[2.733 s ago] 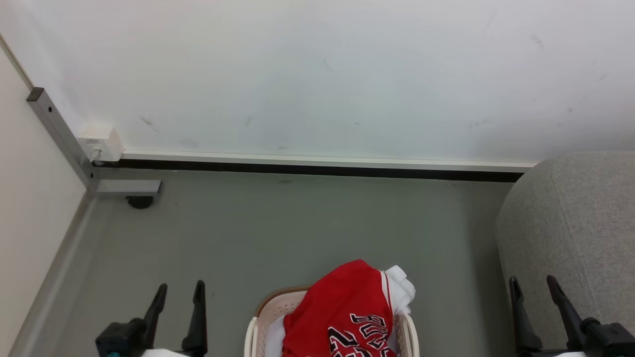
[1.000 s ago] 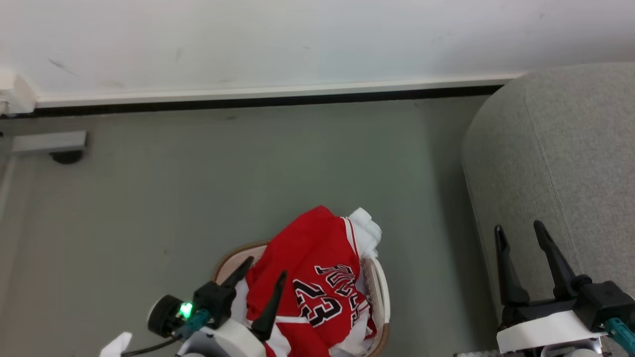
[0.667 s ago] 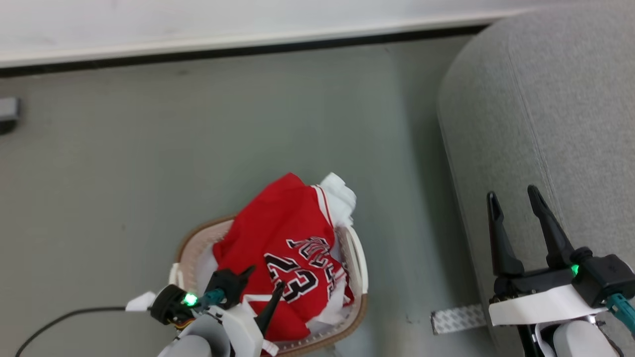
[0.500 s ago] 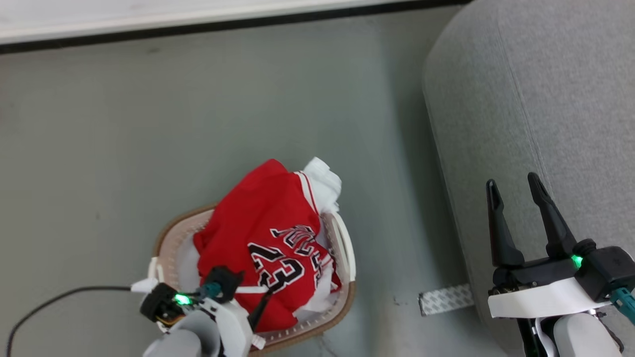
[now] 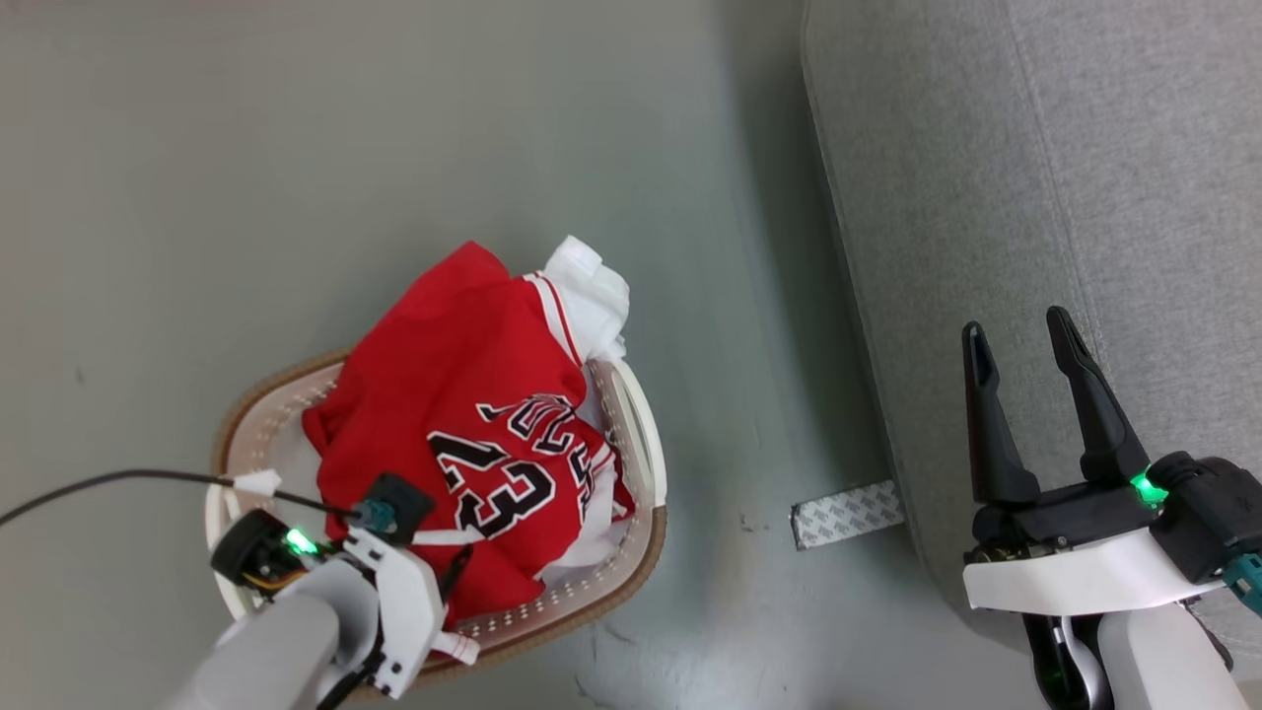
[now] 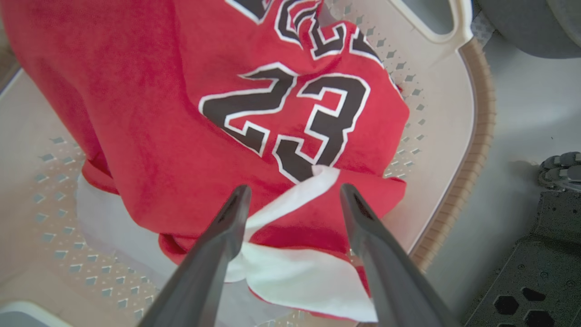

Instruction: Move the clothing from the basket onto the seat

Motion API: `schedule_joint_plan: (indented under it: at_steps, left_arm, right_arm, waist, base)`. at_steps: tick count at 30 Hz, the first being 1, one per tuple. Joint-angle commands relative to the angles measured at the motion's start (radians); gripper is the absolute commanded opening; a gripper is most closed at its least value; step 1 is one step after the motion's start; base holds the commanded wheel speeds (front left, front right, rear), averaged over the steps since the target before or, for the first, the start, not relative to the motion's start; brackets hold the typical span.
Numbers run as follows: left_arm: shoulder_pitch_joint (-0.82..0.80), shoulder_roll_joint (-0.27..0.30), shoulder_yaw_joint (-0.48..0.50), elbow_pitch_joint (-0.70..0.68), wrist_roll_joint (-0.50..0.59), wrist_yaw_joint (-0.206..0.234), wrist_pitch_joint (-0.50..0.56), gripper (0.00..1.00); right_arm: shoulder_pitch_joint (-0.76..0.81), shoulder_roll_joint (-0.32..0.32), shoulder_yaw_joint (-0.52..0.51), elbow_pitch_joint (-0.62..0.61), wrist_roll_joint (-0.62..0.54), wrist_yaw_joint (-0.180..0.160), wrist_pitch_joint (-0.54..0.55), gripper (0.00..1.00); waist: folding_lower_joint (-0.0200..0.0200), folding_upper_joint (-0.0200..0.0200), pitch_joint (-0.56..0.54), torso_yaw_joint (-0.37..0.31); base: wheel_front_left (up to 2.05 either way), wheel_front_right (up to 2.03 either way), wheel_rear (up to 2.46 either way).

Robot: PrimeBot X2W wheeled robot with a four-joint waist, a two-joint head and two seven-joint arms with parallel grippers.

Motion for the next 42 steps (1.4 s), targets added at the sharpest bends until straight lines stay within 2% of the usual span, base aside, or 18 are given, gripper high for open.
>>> schedule_joint_plan:
  at_steps: [1,12,20,21,22,23,24,25,32,42]
  left_arm:
    - [-0.008,0.009,-0.002,0.002,-0.008,0.002,-0.001,1.0]
    - [-0.088,0.087,-0.178,-0.015,-0.125,0.002,0.053,1.0]
    - [-0.124,0.099,-0.275,-0.012,-0.182,0.002,0.029,1.0]
    - [-0.126,0.098,-0.286,-0.012,-0.188,0.002,0.025,0.84]
    - [-0.131,0.097,-0.295,-0.013,-0.191,0.002,0.02,0.49]
    - [-0.135,0.097,-0.301,-0.012,-0.196,0.002,0.012,0.36]
    - [-0.137,0.094,-0.308,-0.011,-0.2,0.002,0.009,0.11]
    - [-0.139,0.091,-0.314,-0.015,-0.203,0.002,0.0,0.0]
    - [-0.128,0.049,-0.331,-0.003,-0.248,0.002,-0.063,0.0]
    - [-0.031,-0.038,-0.327,0.026,-0.352,0.002,-0.177,0.0]
  right_arm:
    - [-0.013,-0.003,0.002,-0.005,0.002,-0.002,0.0,1.0]
    - [-0.032,-0.003,0.013,-0.021,0.009,-0.002,0.0,1.0]
    - [-0.041,-0.003,0.013,-0.03,0.009,-0.002,0.0,1.0]
    - [-0.043,-0.003,0.012,-0.03,0.007,-0.002,0.0,1.0]
    - [-0.045,-0.003,0.01,-0.031,0.005,-0.002,0.0,1.0]
    - [-0.046,-0.003,0.009,-0.032,0.003,-0.002,0.0,1.0]
    - [-0.046,-0.003,0.007,-0.033,-0.001,-0.002,0.0,1.0]
    - [-0.045,-0.003,0.005,-0.032,-0.003,-0.002,0.0,1.0]
    - [-0.023,-0.003,-0.017,-0.007,-0.027,-0.002,0.0,1.0]
    - [0.06,-0.004,-0.05,0.061,-0.072,-0.002,0.0,1.0]
  waist:
    - [-0.0001,0.0,0.014,-0.004]
    - [-0.0001,0.0,0.1,-0.026]
    - [-0.0001,0.0,0.148,-0.033]
    - [-0.0001,0.0,0.153,-0.034]
    - [-0.0001,0.0,0.156,-0.034]
    - [-0.0001,0.0,0.158,-0.033]
    - [-0.0001,0.0,0.159,-0.032]
    - [-0.0001,0.0,0.159,-0.03]
    - [-0.0001,0.0,0.089,0.02]
    - [-0.0001,0.0,-0.198,0.125]
  base:
    - [0.0,0.0,0.0]
    - [0.0,0.0,0.0]
    - [0.0,0.0,0.0]
    - [0.0,0.0,0.0]
    - [0.0,0.0,0.0]
    - [0.0,0.0,0.0]
    - [0.0,0.0,0.0]
    - [0.0,0.0,0.0]
    - [0.0,0.0,0.0]
    - [0.0,0.0,0.0]
